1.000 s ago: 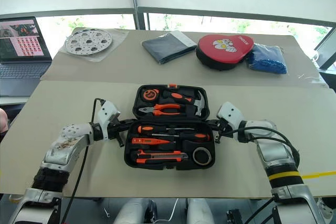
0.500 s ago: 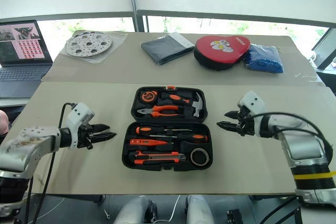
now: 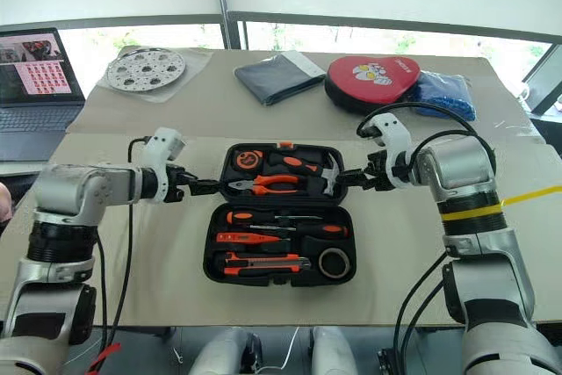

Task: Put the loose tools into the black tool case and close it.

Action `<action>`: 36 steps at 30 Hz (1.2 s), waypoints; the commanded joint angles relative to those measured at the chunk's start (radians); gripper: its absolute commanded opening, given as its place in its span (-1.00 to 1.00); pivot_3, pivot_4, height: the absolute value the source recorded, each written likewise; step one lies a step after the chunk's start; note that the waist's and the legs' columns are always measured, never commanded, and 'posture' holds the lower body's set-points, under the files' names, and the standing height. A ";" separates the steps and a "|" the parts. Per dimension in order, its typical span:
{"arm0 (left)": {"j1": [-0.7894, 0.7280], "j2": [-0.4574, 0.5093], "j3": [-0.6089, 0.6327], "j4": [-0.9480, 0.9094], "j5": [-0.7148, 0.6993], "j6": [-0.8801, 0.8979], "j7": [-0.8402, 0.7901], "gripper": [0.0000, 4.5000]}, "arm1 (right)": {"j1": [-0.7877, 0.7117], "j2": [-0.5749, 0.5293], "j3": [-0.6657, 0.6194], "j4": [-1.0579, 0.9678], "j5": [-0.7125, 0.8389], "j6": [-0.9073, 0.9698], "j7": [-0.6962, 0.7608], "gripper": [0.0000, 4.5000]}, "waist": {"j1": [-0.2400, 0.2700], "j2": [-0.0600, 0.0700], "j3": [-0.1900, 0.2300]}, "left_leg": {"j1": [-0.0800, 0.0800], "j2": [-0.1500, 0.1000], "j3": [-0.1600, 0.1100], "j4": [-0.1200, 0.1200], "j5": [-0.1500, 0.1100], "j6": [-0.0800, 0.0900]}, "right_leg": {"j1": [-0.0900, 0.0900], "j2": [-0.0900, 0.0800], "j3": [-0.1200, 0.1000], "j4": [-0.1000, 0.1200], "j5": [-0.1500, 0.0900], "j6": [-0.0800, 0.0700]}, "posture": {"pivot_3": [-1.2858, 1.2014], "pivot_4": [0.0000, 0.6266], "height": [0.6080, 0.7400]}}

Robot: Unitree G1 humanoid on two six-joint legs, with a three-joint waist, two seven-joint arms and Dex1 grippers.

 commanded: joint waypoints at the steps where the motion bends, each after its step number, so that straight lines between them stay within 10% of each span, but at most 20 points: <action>1: -0.038 -0.022 -0.004 0.013 0.017 -0.036 0.023 0.97 | -0.024 0.015 -0.007 0.021 -0.011 -0.007 -0.031 1.00 | -0.001 0.000 0.000 | 0.000 0.000 0.000 0.000 0.000 0.000 | 0.000 0.000 0.000 0.000 0.000 0.000 | 0.03 -0.52 1.00; 7: -0.038 -0.039 -0.023 0.033 0.031 -0.045 0.036 1.00 | -0.013 0.026 0.022 0.046 -0.030 0.004 -0.054 0.08 | -0.004 0.000 0.000 | 0.001 0.000 0.000 0.000 0.000 -0.001 | 0.001 0.000 0.001 0.001 0.000 0.000 | 0.03 -0.52 1.00; 14: -0.047 -0.101 0.060 0.082 0.002 -0.018 0.073 0.02 | 0.007 0.015 0.030 0.030 -0.021 0.062 -0.062 -0.96 | 0.005 0.000 0.000 | 0.006 0.000 -0.001 0.001 0.000 0.001 | 0.008 -0.002 0.000 0.001 0.001 0.002 | 0.03 -0.52 1.00; 20: 0.002 -0.137 0.166 0.073 -0.047 -0.055 0.082 -0.98 | 0.004 0.099 -0.111 0.061 0.027 0.051 -0.112 -1.00 | 0.000 0.000 0.000 | 0.007 -0.002 -0.001 0.001 0.001 0.002 | 0.008 -0.005 0.000 0.002 0.002 0.003 | 0.03 -0.52 1.00; 28: 0.240 -0.138 0.238 -0.160 -0.121 -0.406 -0.082 -0.98 | 0.190 0.042 -0.173 -0.239 0.093 -0.274 0.049 -1.00 | -0.008 0.000 0.000 | 0.005 -0.001 -0.001 -0.001 0.003 0.000 | 0.004 -0.004 0.001 0.004 0.002 0.002 | 0.03 -0.52 1.00; 36: 0.522 -0.075 0.205 -0.232 0.109 -1.098 -0.206 -0.98 | 0.535 -0.099 -0.141 -0.351 -0.168 -1.146 0.098 -1.00 | -0.003 0.000 0.000 | 0.001 -0.003 0.000 -0.003 0.002 0.001 | 0.002 -0.005 0.001 -0.002 0.002 0.003 | 0.03 -0.52 1.00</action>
